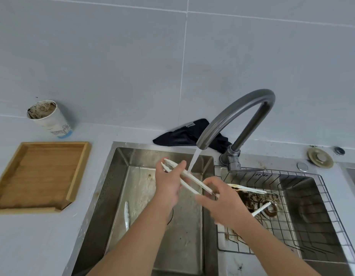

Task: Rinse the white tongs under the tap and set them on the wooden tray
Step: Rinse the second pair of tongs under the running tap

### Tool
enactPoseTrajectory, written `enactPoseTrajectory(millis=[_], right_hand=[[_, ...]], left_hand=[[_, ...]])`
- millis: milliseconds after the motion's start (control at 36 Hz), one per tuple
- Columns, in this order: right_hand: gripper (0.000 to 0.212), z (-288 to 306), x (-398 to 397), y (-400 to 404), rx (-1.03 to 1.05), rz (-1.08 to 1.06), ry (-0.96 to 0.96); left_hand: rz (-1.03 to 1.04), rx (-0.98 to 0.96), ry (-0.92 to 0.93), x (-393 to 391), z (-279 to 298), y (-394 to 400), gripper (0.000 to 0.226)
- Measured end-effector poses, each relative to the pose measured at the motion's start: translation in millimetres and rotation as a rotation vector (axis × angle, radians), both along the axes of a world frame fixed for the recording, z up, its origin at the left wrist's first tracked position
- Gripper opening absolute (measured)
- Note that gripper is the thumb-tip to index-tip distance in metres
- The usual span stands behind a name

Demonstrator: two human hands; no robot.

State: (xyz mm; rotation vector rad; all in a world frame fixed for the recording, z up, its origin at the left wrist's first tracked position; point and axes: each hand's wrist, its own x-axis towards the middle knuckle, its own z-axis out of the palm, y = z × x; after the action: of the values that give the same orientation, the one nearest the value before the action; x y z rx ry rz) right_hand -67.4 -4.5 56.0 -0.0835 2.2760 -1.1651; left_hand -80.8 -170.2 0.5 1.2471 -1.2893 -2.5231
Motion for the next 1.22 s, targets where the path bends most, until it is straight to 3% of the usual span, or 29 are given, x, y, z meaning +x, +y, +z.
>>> enactPoseTrajectory(millis=[56, 111, 167, 278, 361, 472, 528, 611, 833, 1000, 1222], right_hand=[[0.014, 2.1, -5.9, -6.2, -0.24, -0.221, -0.328], [0.032, 4.9, -13.0, -10.2, -0.313, -0.342, -0.562], [0.045, 6.9, -20.6, -13.4, -0.307, -0.293, -0.7], [0.042, 8.0, -29.1, -24.4, -0.318, -0.12, -0.789], [0.041, 2.1, -34.6, -31.3, -0.285, -0.168, -0.728], [0.029, -3.3, -41.3, -37.9, -0.185, -0.154, -0.605], [0.026, -4.3, -43.1, -40.5, -0.156, -0.129, -0.551], [0.024, -5.9, -41.8, -42.4, -0.112, -0.064, -0.432], [0.019, -6.4, -24.7, -31.8, 0.076, 0.061, -0.119], [0.025, -4.1, -20.8, -17.5, 0.384, 0.253, 0.24], [0.023, -9.7, -13.0, -14.8, 0.375, 0.275, 0.313]], left_hand=[[0.027, -0.007, 0.006, -2.0, 0.3, -5.6, 0.038], [0.06, 0.018, 0.024, -3.9, -0.2, -9.7, 0.03], [0.071, 0.054, 0.044, -6.0, -1.2, -11.8, 0.024], [0.064, 0.133, 0.047, -11.3, -3.0, -14.2, 0.023], [0.025, 0.099, 0.028, -12.0, -2.1, -15.0, 0.041], [-0.156, -0.065, 0.027, -1.6, -5.7, -7.7, 0.107], [-0.165, -0.031, 0.045, 4.8, -9.9, -2.5, 0.118], [-0.057, 0.03, 0.044, 8.2, -14.4, -2.5, 0.109], [0.104, 0.005, -0.079, -1.3, -12.7, -11.5, 0.016], [-0.043, 0.059, -0.053, 2.3, -13.5, -9.4, 0.025], [-0.061, 0.13, 0.032, 11.6, -7.5, -13.3, 0.029]])
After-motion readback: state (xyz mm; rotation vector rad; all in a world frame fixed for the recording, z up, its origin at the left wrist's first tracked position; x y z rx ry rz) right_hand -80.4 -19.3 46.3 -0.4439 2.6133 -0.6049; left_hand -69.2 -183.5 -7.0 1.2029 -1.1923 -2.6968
